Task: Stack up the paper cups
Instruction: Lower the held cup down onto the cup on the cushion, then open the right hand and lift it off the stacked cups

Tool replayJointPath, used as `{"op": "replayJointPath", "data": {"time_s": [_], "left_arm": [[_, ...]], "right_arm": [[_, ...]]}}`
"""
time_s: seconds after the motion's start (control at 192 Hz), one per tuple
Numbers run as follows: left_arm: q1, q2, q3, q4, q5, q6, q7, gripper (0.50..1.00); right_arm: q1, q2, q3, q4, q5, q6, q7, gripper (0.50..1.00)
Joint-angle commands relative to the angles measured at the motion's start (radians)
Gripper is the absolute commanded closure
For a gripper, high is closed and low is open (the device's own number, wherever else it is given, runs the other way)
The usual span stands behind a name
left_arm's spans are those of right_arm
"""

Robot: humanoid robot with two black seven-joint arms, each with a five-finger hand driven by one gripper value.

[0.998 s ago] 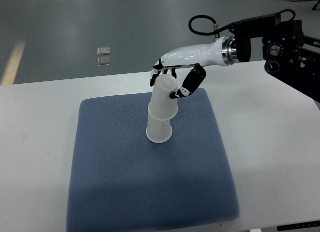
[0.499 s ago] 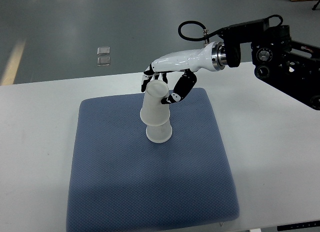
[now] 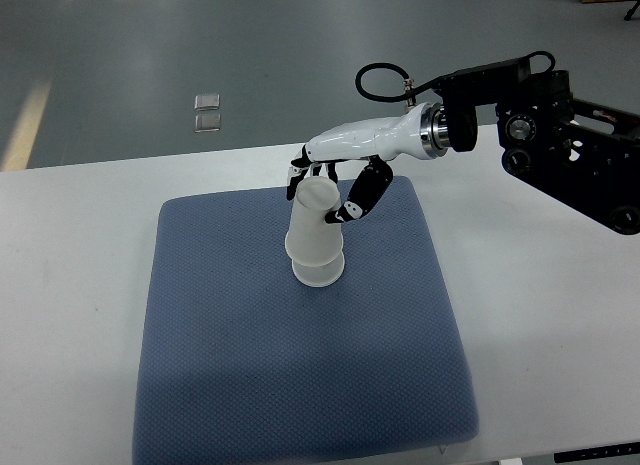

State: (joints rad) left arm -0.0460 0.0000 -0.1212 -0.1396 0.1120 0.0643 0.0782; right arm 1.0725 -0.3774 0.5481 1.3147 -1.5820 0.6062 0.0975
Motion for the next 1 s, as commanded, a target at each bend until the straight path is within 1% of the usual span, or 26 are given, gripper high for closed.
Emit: {"op": "replayJointPath", "data": {"time_s": [0.0,0.255,0.317,0.374,0.4,0.421,0.468,0.504,0.51,0.525,0.53,0.541,0.546,0.551,0.556,0.572,0.577,0.629,0.676,0.889,0.993], "left_arm": [[0.0,0.0,0.0,0.0,0.0,0.0,0.0,0.5],[0.0,0.0,0.0,0.0,0.0,0.0,0.0,0.5],[0.0,0.0,0.0,0.0,0.0,0.0,0.0,0.5],[0.0,0.0,0.0,0.0,0.0,0.0,0.0,0.5],[0.0,0.0,0.0,0.0,0.0,0.0,0.0,0.5],[0.0,0.0,0.0,0.0,0.0,0.0,0.0,0.5],[0.0,0.0,0.0,0.0,0.0,0.0,0.0,0.5],[0.0,0.0,0.0,0.0,0.0,0.0,0.0,0.5],[0.0,0.0,0.0,0.0,0.0,0.0,0.0,0.5],[0.0,0.0,0.0,0.0,0.0,0.0,0.0,0.5],[0.0,0.0,0.0,0.0,0.0,0.0,0.0,0.5],[0.0,0.0,0.0,0.0,0.0,0.0,0.0,0.5],[0.0,0.0,0.0,0.0,0.0,0.0,0.0,0.5],[0.0,0.0,0.0,0.0,0.0,0.0,0.0,0.5],[0.0,0.0,0.0,0.0,0.0,0.0,0.0,0.5],[0.0,0.0,0.0,0.0,0.0,0.0,0.0,0.5],[0.0,0.0,0.0,0.0,0.0,0.0,0.0,0.5],[0.0,0.0,0.0,0.0,0.0,0.0,0.0,0.5],[0.0,0.0,0.0,0.0,0.0,0.0,0.0,0.5],[0.0,0.0,0.0,0.0,0.0,0.0,0.0,0.5],[0.0,0.0,0.0,0.0,0.0,0.0,0.0,0.5]], "right_arm": [[-0.019,0.008,0.001,-0.006,-0.013,-0.005,0.001,0.932],[-0.049,0.031,0.0,-0.028,-0.044,-0.055,0.002,0.889],[-0.054,0.031,0.0,-0.031,-0.044,-0.063,0.002,0.857],[-0.055,0.031,0.0,-0.032,-0.044,-0.068,0.002,0.842],[-0.055,0.031,0.0,-0.034,-0.044,-0.069,0.002,0.816],[-0.055,0.031,0.0,-0.034,-0.044,-0.071,0.002,0.807],[-0.057,0.031,0.0,-0.034,-0.044,-0.077,0.002,0.752],[-0.057,0.031,0.0,-0.034,-0.044,-0.08,0.002,0.728],[-0.057,0.031,0.0,-0.034,-0.044,-0.08,0.002,0.714],[-0.058,0.031,0.0,-0.035,-0.044,-0.082,0.002,0.701],[-0.058,0.031,0.001,-0.035,-0.044,-0.082,0.002,0.687],[-0.058,0.031,0.001,-0.035,-0.044,-0.082,0.002,0.687],[-0.06,0.031,0.001,-0.035,-0.044,-0.082,0.002,0.671],[-0.06,0.031,0.001,-0.035,-0.044,-0.082,0.002,0.671],[-0.06,0.031,0.001,-0.035,-0.044,-0.082,0.002,0.656],[-0.062,0.031,0.001,-0.035,-0.044,-0.082,0.002,0.644],[-0.06,0.031,0.0,-0.035,-0.042,-0.08,0.002,0.632],[-0.062,0.031,0.001,-0.035,-0.041,-0.078,0.002,0.589],[-0.062,0.031,0.001,-0.035,-0.038,-0.072,0.002,0.579],[-0.06,0.022,0.004,-0.034,-0.027,-0.069,0.004,0.579],[-0.06,0.02,0.03,-0.035,0.0,-0.086,0.002,0.581]]}}
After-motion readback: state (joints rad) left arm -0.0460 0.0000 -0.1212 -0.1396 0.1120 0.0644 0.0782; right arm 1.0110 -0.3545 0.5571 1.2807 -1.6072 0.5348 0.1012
